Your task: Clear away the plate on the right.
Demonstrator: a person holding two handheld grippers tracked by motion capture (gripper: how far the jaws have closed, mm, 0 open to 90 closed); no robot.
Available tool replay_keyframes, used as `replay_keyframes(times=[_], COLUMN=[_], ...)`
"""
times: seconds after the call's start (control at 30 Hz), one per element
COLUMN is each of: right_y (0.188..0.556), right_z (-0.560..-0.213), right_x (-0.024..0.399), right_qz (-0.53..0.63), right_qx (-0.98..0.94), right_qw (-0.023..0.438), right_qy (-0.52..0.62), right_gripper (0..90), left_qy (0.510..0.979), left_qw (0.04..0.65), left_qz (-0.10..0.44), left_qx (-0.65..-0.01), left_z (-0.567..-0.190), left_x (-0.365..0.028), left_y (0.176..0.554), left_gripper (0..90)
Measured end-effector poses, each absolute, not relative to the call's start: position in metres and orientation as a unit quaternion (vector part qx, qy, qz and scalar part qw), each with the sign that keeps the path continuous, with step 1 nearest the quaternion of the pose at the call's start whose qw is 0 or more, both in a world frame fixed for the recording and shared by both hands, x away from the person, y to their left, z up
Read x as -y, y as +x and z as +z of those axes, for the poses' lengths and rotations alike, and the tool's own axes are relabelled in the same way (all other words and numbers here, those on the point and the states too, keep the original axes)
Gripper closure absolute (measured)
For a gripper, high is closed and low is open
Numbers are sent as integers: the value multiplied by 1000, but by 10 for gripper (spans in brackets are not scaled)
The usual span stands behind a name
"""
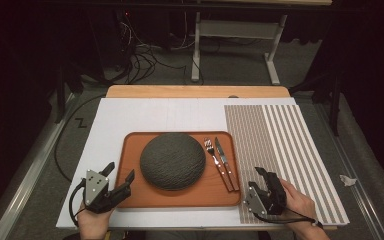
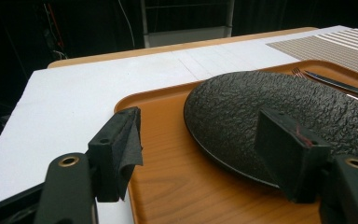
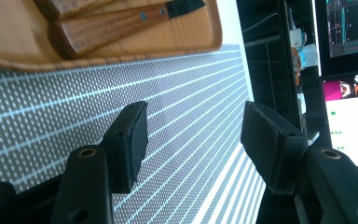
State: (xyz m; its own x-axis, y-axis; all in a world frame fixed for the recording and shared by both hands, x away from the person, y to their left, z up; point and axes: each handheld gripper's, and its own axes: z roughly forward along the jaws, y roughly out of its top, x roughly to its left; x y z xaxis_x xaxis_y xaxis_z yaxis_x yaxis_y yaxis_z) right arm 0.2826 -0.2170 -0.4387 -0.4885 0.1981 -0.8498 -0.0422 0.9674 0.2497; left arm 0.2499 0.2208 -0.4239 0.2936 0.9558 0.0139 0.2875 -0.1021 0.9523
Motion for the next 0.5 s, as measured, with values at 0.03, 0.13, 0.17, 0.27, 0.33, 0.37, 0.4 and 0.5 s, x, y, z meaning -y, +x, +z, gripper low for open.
replay_keyframes(times=[0.03, 0.13, 0.17, 0.27, 0.33, 0.37, 0.4, 0.5], right_y=[282, 283, 282, 282, 282, 282, 282, 283], right_z=[-439, -439, -438, -439, -439, -438, -438, -437], right_x=[218, 221, 222, 225, 228, 229, 230, 234], right_qz=[121, 123, 122, 123, 123, 124, 126, 133], right_qx=[-854, -853, -853, -852, -853, -852, -852, -854], right_qw=[503, 504, 505, 505, 503, 503, 504, 497], right_qy=[50, 55, 56, 61, 65, 68, 68, 81], right_gripper=[434, 432, 432, 430, 429, 429, 429, 425], left_qy=[652, 652, 652, 652, 652, 652, 652, 652], left_qw=[471, 470, 470, 470, 471, 470, 470, 470], left_qz=[355, 355, 355, 355, 355, 355, 355, 356], left_qx=[-477, -477, -477, -476, -477, -477, -477, -477], left_z=[-424, -424, -424, -424, -424, -424, -424, -424], left_x=[-221, -221, -221, -221, -221, -221, -221, -221], left_y=[250, 250, 250, 250, 250, 250, 250, 250], left_gripper=[319, 319, 318, 319, 319, 319, 319, 318])
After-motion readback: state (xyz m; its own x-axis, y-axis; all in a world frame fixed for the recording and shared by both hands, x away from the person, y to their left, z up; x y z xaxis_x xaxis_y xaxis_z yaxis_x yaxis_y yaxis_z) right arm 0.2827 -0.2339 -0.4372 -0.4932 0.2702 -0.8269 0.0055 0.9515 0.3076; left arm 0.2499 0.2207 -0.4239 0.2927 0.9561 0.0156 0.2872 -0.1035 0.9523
